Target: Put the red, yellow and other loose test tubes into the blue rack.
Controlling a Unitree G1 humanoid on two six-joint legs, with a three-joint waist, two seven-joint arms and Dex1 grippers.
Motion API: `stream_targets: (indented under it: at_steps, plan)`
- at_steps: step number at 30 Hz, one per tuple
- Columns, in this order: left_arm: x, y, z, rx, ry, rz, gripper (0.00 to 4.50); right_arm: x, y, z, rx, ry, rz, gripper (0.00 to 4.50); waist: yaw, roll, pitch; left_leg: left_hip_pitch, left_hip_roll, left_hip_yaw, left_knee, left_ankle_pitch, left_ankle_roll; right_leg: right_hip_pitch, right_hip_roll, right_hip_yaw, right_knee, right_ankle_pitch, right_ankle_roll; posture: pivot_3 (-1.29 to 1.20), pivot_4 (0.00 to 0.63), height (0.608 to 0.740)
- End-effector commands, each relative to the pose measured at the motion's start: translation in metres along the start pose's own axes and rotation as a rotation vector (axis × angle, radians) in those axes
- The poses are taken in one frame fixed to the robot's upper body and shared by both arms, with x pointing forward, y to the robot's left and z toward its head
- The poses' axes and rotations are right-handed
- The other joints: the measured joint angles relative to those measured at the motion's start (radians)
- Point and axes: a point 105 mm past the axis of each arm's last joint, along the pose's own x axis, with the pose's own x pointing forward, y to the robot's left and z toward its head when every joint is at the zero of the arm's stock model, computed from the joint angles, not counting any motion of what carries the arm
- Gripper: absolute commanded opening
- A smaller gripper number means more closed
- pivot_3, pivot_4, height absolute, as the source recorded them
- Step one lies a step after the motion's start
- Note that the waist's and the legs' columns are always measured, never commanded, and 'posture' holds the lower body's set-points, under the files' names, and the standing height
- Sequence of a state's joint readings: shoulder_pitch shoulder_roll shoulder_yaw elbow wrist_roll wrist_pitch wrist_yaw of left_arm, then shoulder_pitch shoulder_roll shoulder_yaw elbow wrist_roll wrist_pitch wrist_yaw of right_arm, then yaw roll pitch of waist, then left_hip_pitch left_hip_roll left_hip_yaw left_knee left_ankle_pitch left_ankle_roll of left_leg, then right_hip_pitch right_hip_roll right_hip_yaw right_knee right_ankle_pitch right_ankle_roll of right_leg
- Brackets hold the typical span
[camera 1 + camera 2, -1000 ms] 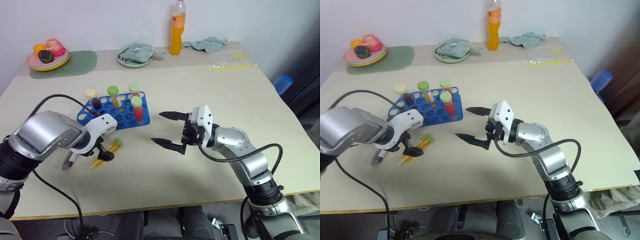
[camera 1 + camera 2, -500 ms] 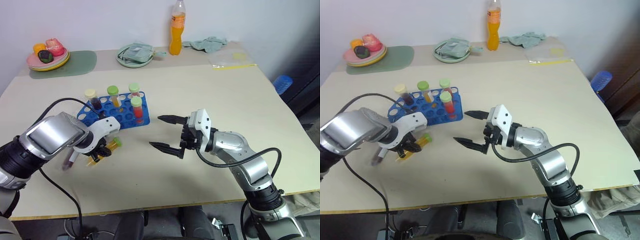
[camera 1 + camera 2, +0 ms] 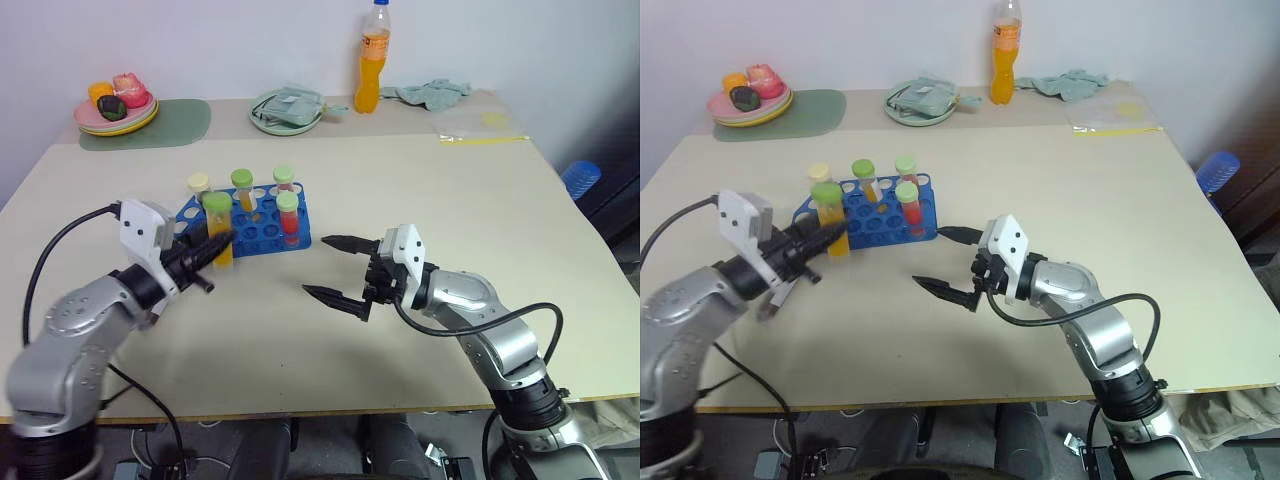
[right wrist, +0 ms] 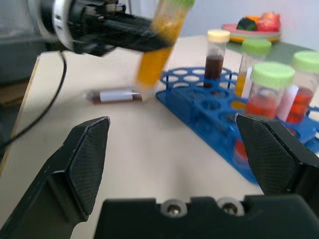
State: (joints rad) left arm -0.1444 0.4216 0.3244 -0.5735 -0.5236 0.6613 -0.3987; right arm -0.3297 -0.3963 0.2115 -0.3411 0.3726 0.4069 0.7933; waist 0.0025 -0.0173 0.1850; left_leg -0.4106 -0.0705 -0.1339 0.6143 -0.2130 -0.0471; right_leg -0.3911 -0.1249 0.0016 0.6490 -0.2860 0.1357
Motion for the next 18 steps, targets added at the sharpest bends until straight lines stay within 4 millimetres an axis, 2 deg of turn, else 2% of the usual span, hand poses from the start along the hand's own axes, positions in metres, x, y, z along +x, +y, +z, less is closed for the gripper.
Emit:
stream_targets:
  at_steps: [1, 6, 18]
  plan:
    - [0.014, 0.001, 0.027, 0.151, -0.236, 0.262, 0.8, 0.006, 0.0, 0.007, -0.016, -0.04, -0.002, 4.5, 0.007, 0.0, 0.0, 0.0, 0.0, 0.001, 0.0, 0.0, 0.0, 0.0, 0.0, 0.0, 0.0, 0.0, 0.0, 0.0, 0.15, 0.74]
    - [0.038, -0.018, -0.002, 0.156, -0.267, 0.341, 0.8, 0.011, 0.0, 0.006, -0.008, -0.046, -0.006, 4.5, 0.009, 0.001, -0.001, 0.0, -0.001, 0.004, 0.0, 0.0, 0.0, 0.0, 0.0, 0.0, 0.0, 0.0, 0.0, 0.0, 0.15, 0.74]
    - [0.065, -0.021, -0.031, 0.132, -0.208, 0.325, 0.8, 0.007, -0.004, 0.007, -0.011, -0.046, -0.069, 4.5, 0.005, 0.001, -0.001, 0.0, -0.001, 0.004, 0.0, 0.0, 0.0, -0.001, 0.001, 0.0, 0.0, 0.0, 0.0, 0.0, 0.15, 0.74]
